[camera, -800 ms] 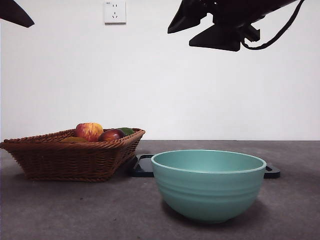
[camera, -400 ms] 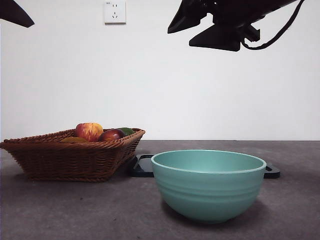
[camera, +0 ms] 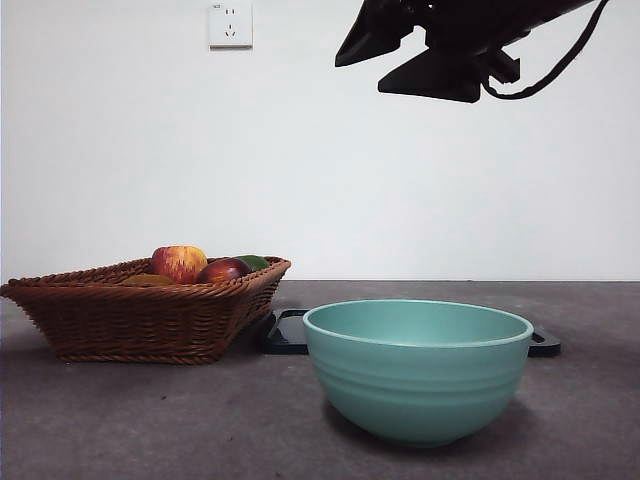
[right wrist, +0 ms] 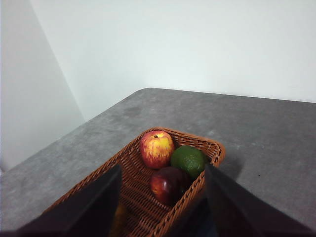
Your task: Pick up the wifruite, put it on the bowl, pick up the plate, put it on desk
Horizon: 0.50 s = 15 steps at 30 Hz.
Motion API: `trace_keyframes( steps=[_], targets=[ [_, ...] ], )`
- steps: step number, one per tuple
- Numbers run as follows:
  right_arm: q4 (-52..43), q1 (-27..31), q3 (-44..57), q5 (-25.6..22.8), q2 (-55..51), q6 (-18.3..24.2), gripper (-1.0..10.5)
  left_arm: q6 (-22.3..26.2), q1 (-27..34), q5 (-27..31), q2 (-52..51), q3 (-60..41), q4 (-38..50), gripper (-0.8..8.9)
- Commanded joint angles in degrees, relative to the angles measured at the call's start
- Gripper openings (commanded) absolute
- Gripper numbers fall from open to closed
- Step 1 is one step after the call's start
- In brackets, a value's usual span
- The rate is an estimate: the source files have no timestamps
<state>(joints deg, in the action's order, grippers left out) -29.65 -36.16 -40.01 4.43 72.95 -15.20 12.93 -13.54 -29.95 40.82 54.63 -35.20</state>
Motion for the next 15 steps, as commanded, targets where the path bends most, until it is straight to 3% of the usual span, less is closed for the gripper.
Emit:
trace_keyframes(
  steps=[1,7,15],
  targets=[
    [-0.8,-0.5,-0.3,0.0,0.4,0.5,2.7,2.5,5.9,0.6,-3.2,-1.6,11.0,3.09],
    [-0.8,-0.5,-0.3,-0.1,0.4,0.5,2.7,-0.7,16.0,9.2,-12.8,-12.3,30.1,3.09],
    [-0.8,-0.5,-0.3,0.0,0.4,0.5,2.7,-2.5,20.5,22.9,-25.5,-29.7,33.6,3.09]
  ],
)
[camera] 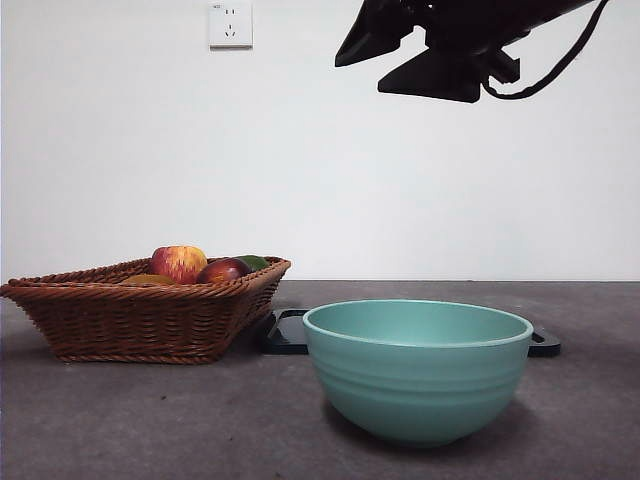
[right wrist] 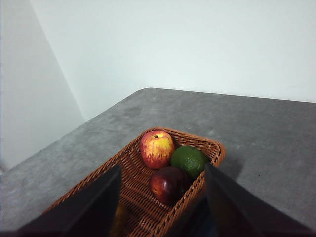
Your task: Pick up the wifruite, put it on the bowl, pick up the plate, put it on desk
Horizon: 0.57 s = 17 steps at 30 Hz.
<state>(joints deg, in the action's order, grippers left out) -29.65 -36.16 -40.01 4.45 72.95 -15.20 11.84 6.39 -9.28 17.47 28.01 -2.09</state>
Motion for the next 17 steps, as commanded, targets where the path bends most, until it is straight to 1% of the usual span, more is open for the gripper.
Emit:
trace_keyframes(
  steps=[1,5,10,13,17],
  targets=[
    [-0.8,-0.5,-0.3,-0.1,0.4,0.5,2.7,-1.7,0.9,3.4,-3.8,-5.3,0.4,3.09],
    [-0.8,-0.5,-0.3,-0.1,0.4,0.5,2.7,-3.0,1.6,5.9,-9.6,-13.3,0.3,3.09],
    [-0.8,-0.5,-0.3,-0.1,0.4,0.5,2.7,-5.1,1.6,6.3,-15.0,-20.9,-0.7,3.09],
    [-0.8,-0.5,-0.3,-0.1,0.4,0.5,2.7,-5.7,1.6,6.3,-17.0,-23.6,-2.2,3.09],
    [-0.8,-0.5,-0.3,-0.1,0.4,0.5,2.7,-6.1,1.6,6.3,-17.3,-25.4,-4.0,3.09]
  ],
)
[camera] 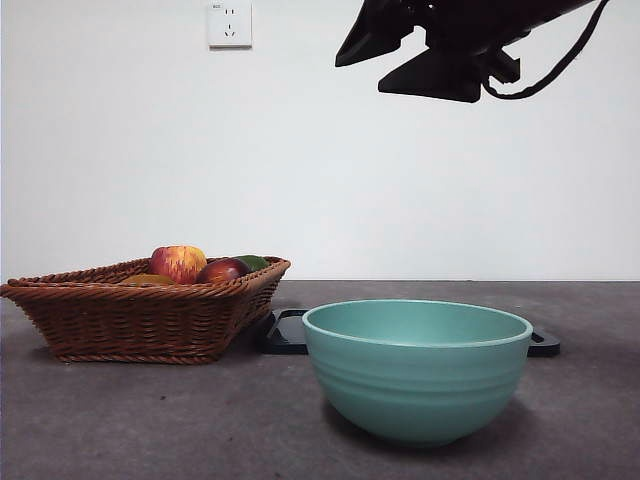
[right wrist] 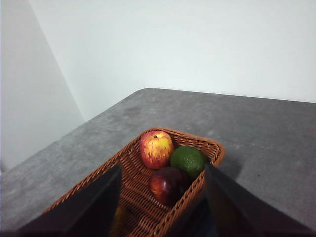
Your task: Pick up the wifruite, put it on the bowl, pick up the plate, put it on desk
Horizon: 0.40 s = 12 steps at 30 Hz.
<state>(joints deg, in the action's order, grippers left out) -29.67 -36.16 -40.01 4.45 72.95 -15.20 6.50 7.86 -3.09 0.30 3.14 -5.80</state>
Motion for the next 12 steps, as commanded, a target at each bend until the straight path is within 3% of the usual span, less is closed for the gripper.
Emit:
trace_keyframes(
  steps=[1,12],
  targets=[
    [-0.8,-0.5,-0.3,-0.1,0.4,0.5,2.7,-0.8,0.2,0.2,-0.1,-0.7,-0.7,3.09],
    [-0.8,-0.5,-0.3,0.0,0.4,0.5,2.7,-1.6,0.2,0.2,-0.1,-2.5,-4.9,3.09]
  ],
)
